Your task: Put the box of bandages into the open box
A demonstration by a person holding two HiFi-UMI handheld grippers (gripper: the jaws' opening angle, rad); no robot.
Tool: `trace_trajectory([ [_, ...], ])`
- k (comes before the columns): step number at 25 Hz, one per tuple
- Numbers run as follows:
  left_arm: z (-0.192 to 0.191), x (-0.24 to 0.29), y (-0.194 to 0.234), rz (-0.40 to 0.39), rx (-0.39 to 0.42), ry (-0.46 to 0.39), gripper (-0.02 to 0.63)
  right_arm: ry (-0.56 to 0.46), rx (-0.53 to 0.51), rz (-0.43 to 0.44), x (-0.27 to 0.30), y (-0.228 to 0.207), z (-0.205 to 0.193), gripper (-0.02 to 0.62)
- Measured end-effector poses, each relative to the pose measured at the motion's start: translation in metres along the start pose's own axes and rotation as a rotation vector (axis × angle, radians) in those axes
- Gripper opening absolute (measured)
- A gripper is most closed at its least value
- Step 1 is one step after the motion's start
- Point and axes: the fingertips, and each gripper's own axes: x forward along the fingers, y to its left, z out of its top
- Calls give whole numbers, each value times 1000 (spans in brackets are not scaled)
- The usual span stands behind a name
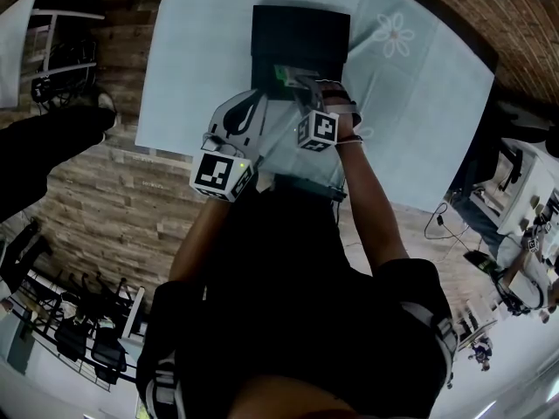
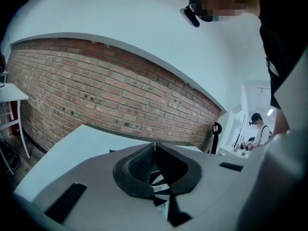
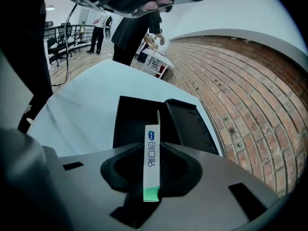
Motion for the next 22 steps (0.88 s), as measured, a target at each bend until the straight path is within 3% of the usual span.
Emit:
trace_trajectory([
  [6,-1,2,2,-2,-5,2,35,24,-53,-3,10,-3,-2,109],
  [11,-2,1,5,-5,-12,1,35,57,-162,-5,19,1,-4,109],
  [22,-5,3,8,-7,-22,8,35,73,-198,-25,29,-8,-6,109],
])
